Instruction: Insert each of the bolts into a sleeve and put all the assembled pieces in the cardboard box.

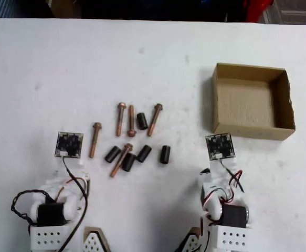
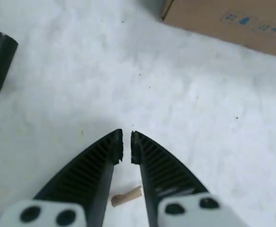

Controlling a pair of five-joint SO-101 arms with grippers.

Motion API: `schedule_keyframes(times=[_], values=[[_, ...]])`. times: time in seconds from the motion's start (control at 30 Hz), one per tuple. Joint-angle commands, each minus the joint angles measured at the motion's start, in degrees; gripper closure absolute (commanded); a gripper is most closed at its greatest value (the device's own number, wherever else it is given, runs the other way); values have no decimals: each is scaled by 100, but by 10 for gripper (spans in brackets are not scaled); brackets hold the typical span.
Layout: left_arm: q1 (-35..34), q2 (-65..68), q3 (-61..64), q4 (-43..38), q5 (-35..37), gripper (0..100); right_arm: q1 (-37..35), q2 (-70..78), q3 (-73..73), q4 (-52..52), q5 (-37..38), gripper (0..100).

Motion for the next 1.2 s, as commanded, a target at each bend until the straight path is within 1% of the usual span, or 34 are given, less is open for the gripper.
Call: schedule_keyframes(times=[0.0,0.1,0.2,0.4,0.57,1.17], values=[[57,-40,-9,-53,-44,976,-22,-22,53,-57,-62,971],[57,-40,-9,-53,-44,976,-13,-13,53,31,-53,974],[57,-40,-9,-53,-44,976,-13,-48,53,444,-62,974],[57,-40,-9,-53,-44,976,-22,-13,53,409,-97,982],[57,-40,-9,-53,-44,976,-22,-13,53,400,-1134,982],[57,-40,-9,-53,-44,976,-4,-40,53,409,-1160,981]])
